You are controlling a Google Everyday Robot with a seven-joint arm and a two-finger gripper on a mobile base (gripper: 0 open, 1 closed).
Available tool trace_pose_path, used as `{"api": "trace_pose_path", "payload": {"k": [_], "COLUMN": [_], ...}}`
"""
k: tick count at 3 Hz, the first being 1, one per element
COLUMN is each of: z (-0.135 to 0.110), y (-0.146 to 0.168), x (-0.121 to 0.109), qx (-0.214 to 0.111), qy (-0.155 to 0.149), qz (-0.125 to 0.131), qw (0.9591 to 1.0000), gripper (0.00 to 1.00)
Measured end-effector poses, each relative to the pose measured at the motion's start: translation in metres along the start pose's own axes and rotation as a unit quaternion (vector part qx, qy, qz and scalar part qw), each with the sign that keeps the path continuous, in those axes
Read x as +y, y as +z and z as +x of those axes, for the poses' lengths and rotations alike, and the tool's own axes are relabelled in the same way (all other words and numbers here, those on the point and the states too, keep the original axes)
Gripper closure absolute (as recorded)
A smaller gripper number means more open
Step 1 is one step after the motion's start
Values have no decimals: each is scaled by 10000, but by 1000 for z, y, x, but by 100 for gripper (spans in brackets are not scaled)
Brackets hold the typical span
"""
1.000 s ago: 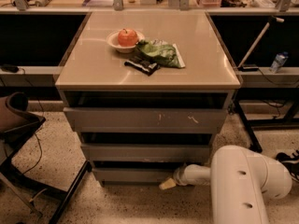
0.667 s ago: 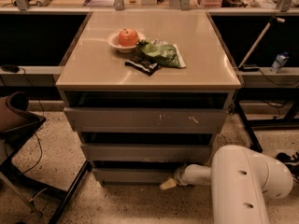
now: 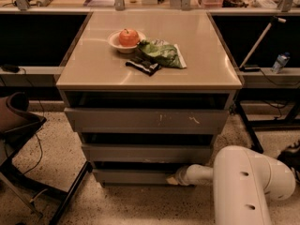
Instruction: Open bottom drawer
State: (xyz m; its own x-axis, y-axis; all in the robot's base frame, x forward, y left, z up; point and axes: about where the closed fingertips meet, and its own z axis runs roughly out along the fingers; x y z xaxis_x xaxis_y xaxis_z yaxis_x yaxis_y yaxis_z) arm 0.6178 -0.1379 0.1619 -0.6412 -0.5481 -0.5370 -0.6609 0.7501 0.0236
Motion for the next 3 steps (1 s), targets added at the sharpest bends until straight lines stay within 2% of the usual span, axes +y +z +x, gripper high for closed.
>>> {"api": "trace_pose_path", "payload": {"k": [2,3], "z": [-6,-7], "y": [-11,-13], "x": [-2,-1], "qx": [0,1], "qy": [0,3], "qz": [0,3], "qw": [10000,10000], "gripper": [89,100]}}
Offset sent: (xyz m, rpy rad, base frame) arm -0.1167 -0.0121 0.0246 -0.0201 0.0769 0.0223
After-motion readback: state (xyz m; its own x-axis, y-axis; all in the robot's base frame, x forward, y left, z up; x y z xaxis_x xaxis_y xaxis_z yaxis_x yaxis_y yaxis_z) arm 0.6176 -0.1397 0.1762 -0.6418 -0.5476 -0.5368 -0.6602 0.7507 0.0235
